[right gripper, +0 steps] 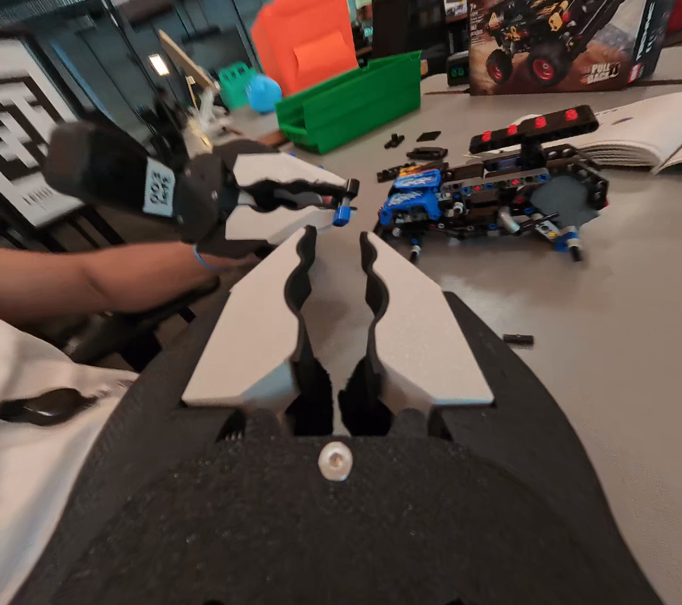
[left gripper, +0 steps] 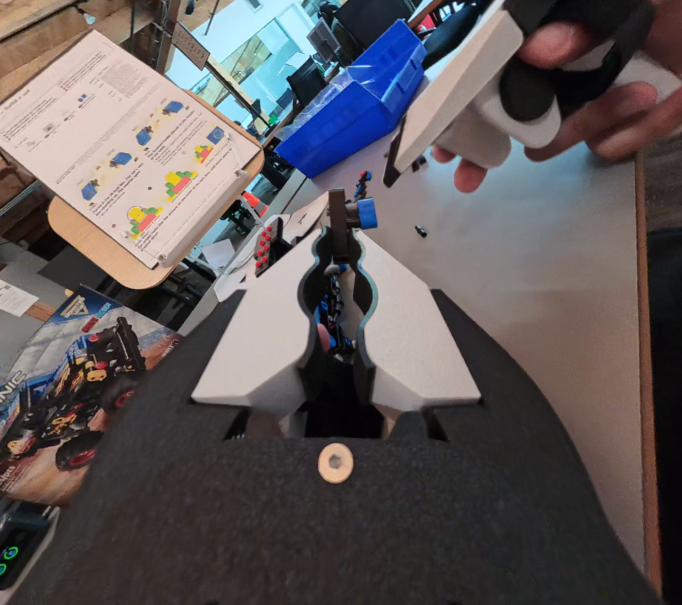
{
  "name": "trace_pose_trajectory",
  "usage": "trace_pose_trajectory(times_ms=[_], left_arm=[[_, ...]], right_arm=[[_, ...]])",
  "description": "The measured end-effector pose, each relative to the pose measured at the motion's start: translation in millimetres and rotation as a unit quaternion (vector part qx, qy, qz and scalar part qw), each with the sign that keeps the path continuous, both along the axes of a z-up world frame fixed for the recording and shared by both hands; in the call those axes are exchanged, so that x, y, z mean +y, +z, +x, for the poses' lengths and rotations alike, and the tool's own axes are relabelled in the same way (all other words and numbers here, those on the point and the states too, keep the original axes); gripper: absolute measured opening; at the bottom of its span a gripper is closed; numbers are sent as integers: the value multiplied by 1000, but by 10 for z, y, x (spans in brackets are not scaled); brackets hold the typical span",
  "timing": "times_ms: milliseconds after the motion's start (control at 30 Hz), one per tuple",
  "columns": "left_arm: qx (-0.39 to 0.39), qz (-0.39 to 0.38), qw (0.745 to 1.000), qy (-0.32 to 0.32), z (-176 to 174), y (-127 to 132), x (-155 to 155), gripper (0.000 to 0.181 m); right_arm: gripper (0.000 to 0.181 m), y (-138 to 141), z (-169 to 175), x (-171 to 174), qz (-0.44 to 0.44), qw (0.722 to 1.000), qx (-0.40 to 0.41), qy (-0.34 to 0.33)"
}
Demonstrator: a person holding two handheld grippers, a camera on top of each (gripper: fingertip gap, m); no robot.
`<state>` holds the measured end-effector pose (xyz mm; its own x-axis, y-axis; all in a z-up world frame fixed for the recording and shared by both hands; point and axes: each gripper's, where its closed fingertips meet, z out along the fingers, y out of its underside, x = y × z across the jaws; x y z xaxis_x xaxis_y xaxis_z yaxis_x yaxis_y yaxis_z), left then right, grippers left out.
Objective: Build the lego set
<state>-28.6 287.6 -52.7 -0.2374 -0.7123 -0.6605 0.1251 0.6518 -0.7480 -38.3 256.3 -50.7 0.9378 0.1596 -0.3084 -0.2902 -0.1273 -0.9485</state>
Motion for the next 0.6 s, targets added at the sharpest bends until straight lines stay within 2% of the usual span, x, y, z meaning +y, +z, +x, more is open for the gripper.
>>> trace_pose_trajectory(times_ms=[100, 167, 267, 333, 500, 600], left_arm=[[4, -36, 999, -3, -5, 42, -65, 7], [-4, -32, 999, 0, -14, 63, -107, 7], [2, -30, 999, -12, -32, 42, -207, 7], [-7, -17, 1000, -6, -30, 48, -224, 6], [-9, -10, 1000, 8, -18, 48, -239, 6], [-6, -23, 1000, 12, -1, 54, -213, 7]], right_arm=[[25, 58, 16, 44, 23, 997, 73, 10], [28, 69, -21, 67, 24, 994, 98, 32], [14, 44, -73, 76, 15, 995, 85, 45], [6, 84, -43, 64, 33, 997, 66, 24], [6, 65, -50, 46, 24, 995, 88, 38], [14, 44, -96, 47, 15, 994, 91, 54]])
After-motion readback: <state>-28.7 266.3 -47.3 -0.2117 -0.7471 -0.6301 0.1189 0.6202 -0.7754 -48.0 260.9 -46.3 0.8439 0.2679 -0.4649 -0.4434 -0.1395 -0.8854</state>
